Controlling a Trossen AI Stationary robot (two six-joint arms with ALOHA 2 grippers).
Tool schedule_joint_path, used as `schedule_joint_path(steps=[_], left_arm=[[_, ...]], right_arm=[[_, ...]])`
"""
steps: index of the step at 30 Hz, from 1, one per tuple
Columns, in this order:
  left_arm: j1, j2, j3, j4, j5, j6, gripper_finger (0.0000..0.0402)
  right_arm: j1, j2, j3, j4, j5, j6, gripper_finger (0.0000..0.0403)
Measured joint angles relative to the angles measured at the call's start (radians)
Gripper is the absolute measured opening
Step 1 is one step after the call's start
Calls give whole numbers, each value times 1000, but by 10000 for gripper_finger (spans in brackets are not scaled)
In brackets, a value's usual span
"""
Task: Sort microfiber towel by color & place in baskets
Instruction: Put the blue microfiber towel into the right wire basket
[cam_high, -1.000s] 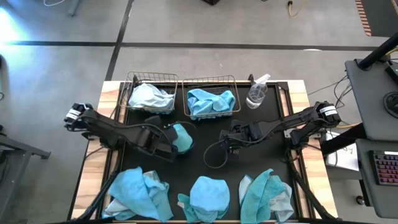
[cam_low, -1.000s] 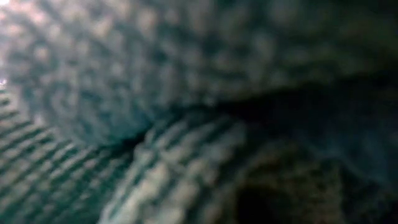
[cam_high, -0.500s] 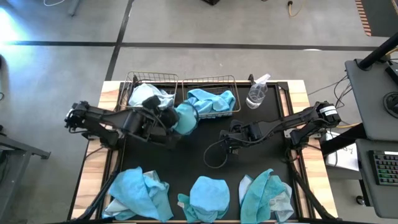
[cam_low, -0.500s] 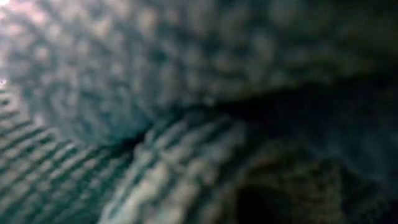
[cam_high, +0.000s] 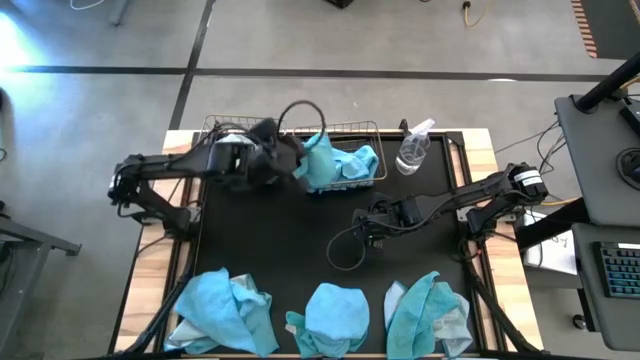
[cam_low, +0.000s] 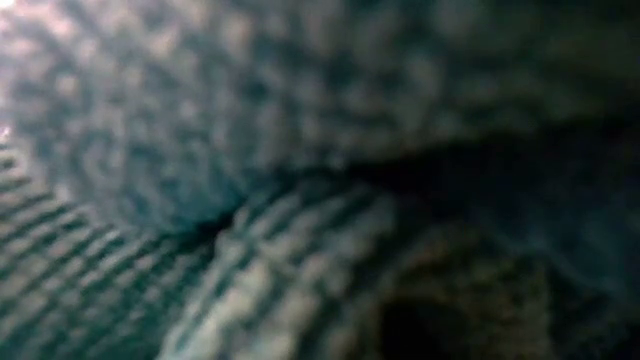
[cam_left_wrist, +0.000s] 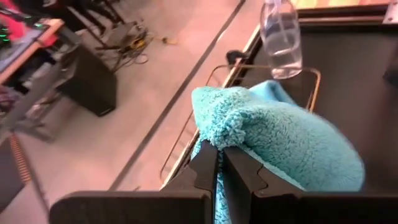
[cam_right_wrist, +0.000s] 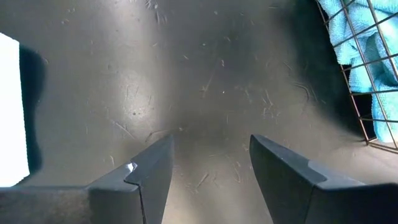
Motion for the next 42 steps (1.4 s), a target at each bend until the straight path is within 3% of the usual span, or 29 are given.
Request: schedule_joint_path(steps=[15, 31, 34, 39, 42], left_arm=[[157, 3, -1, 146, 174, 47, 9], [256, 3, -2, 163, 227, 20, 166], [256, 3, -2, 98, 323, -2, 179], [228, 3, -8, -61, 598, -69, 179], [173, 3, -15, -138, 622, -71, 173]], right_arm=[[0, 0, 0, 0, 0, -10, 206], [0, 0, -1, 1, 0, -8, 206], [0, 0, -1, 0, 0, -8, 206], [0, 0, -1, 0, 0, -7, 206], [0, 0, -1, 0, 0, -5, 206]])
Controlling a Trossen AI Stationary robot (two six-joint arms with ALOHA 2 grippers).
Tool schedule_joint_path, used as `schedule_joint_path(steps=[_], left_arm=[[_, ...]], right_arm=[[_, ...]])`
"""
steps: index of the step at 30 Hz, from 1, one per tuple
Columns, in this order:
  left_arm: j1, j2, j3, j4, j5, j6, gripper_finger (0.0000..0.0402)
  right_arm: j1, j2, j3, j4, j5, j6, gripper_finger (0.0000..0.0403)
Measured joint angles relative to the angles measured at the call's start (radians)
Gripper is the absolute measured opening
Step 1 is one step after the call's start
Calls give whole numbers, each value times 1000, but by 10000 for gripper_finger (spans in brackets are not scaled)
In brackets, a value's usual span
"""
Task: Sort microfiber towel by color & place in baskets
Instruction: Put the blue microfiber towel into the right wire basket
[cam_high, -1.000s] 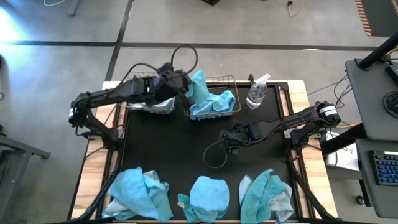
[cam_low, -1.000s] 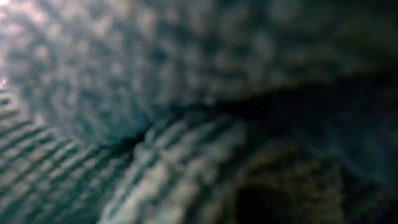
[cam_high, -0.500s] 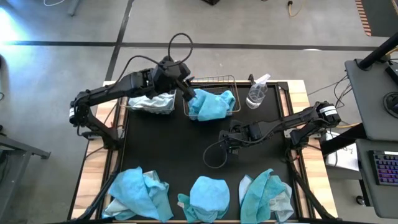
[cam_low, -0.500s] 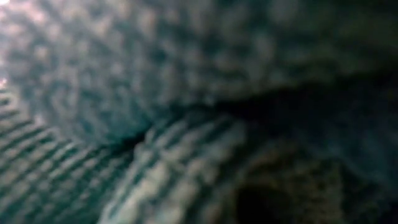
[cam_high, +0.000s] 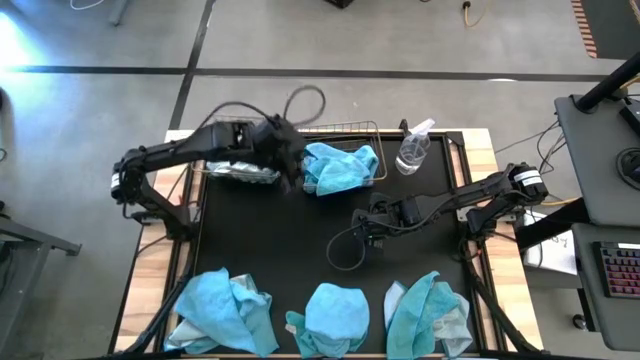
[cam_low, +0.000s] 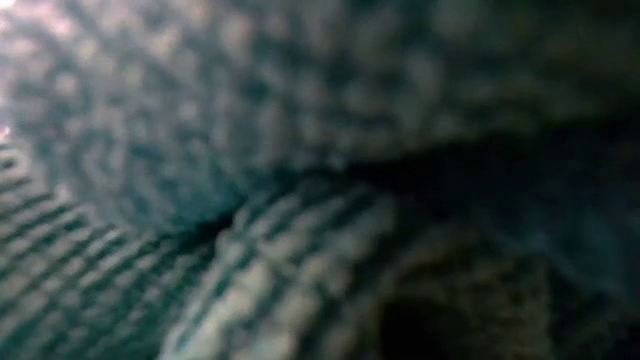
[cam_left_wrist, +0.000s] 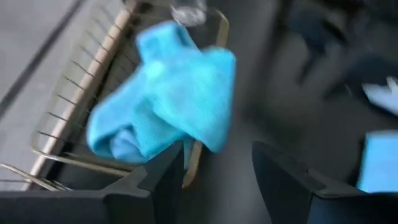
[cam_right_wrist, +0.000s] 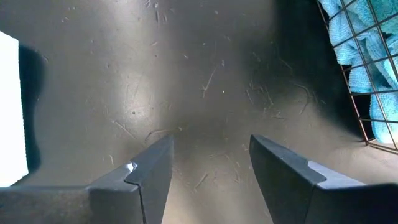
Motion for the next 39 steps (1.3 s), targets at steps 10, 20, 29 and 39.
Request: schedule_joint_path(steps=[10, 20, 29, 39], left_arm=[[-241, -1, -68, -36, -3, -116, 162], [-437, 0, -230, 8, -9, -266, 162], [-512, 0, -370, 132, -13, -338, 162], [-515, 0, -434, 186, -15, -361, 162]], right_arm=[[3, 0, 0, -1, -79, 61, 206], [96, 0, 0, -1, -192, 163, 206], [252, 0, 0, -17, -269, 417, 206], [409, 0, 1, -198, -346, 677, 206]])
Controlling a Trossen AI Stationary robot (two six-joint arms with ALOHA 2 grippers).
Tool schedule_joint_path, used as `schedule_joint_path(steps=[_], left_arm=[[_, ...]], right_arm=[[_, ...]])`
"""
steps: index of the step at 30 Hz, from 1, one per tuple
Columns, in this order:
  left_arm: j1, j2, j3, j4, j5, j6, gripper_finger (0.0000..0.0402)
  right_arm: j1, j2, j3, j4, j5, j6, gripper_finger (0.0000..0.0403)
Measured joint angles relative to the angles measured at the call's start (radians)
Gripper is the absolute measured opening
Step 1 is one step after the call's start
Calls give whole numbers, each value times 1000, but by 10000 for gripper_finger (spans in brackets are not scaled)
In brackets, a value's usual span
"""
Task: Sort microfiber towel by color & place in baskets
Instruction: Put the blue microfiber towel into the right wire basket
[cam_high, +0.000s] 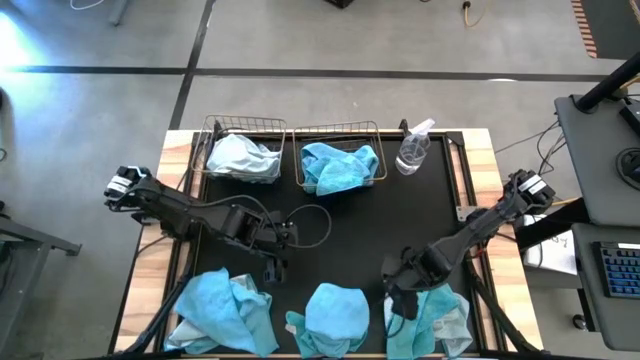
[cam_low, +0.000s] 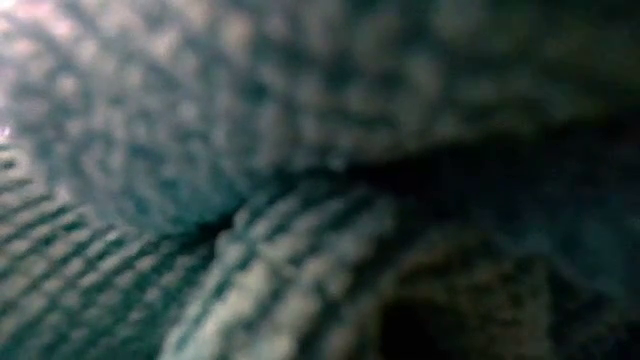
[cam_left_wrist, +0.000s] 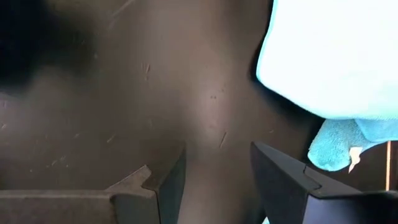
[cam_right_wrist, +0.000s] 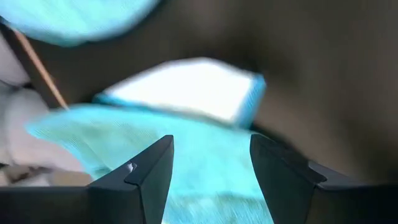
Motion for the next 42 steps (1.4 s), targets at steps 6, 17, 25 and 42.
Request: schedule_joint_path(steps=[6, 17, 25, 42], left_arm=[[-5, 0, 13, 13, 0, -5, 162], [-28, 0, 34, 19, 0, -12, 162], [-30, 0, 36, 20, 0, -18, 162], [-30, 0, 35, 20, -25, -1, 162]], right_arm=[[33, 0, -5, -90, 2, 100, 206], [103, 2, -84, -68, -59, 257, 206], [113, 4, -188, 36, -128, 319, 206], [113, 4, -308, 246, -119, 345, 205]])
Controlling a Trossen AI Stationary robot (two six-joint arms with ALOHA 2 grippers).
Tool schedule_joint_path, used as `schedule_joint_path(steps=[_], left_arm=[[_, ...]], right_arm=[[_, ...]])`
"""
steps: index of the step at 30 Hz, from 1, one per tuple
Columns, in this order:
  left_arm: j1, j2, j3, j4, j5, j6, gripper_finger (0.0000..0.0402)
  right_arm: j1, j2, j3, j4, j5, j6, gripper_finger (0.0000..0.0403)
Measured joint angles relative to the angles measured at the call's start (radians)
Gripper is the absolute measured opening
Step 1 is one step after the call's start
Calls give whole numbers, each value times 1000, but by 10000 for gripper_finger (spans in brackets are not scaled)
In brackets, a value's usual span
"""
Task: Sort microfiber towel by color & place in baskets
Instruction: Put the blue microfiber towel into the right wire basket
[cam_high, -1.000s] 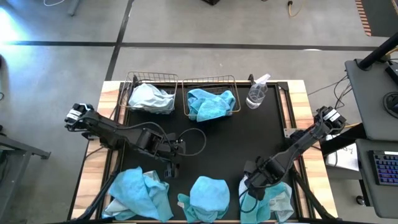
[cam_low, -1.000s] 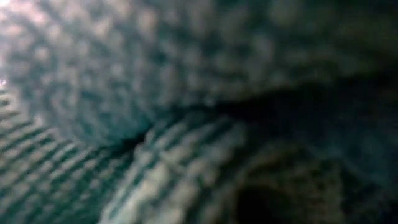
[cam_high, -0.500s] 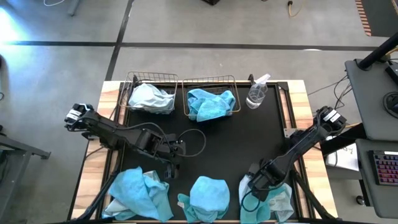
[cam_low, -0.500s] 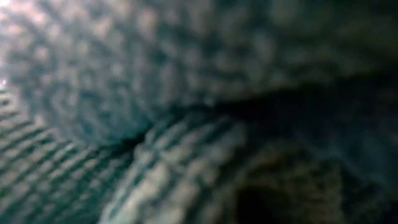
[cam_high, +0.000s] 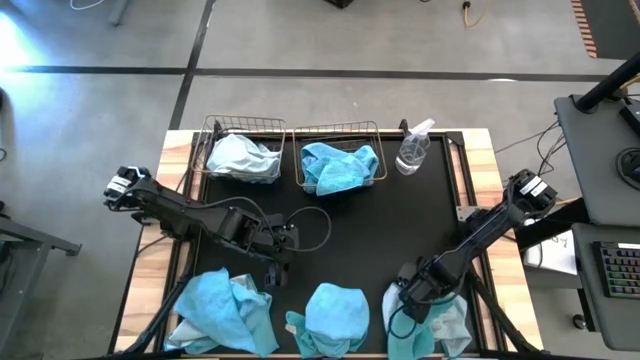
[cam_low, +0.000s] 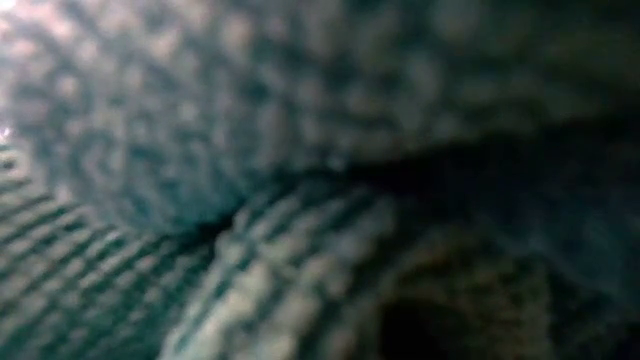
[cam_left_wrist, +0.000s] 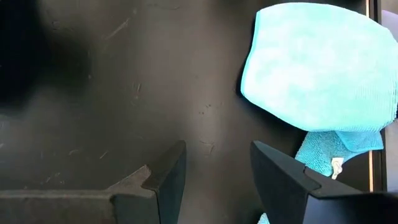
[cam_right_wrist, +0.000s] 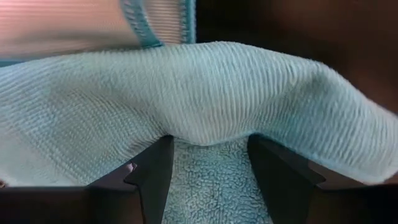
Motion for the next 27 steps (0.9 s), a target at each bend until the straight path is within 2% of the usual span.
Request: schedule_joint_path(steps=[9, 13, 21, 27], left_arm=[[0, 0, 0, 0, -1, 1, 162], [0, 0, 0, 1, -2, 2, 162], [0, 0, 0, 1, -2, 2, 162], [0, 0, 0, 2, -2, 2, 162]], right_arm=[[0, 0, -31, 0, -3, -2, 194], [0, 0, -23, -4, -7, -6, 148], [0, 0, 7, -5, -41, -83, 26], [0, 0, 58, -7, -61, -106, 14]])
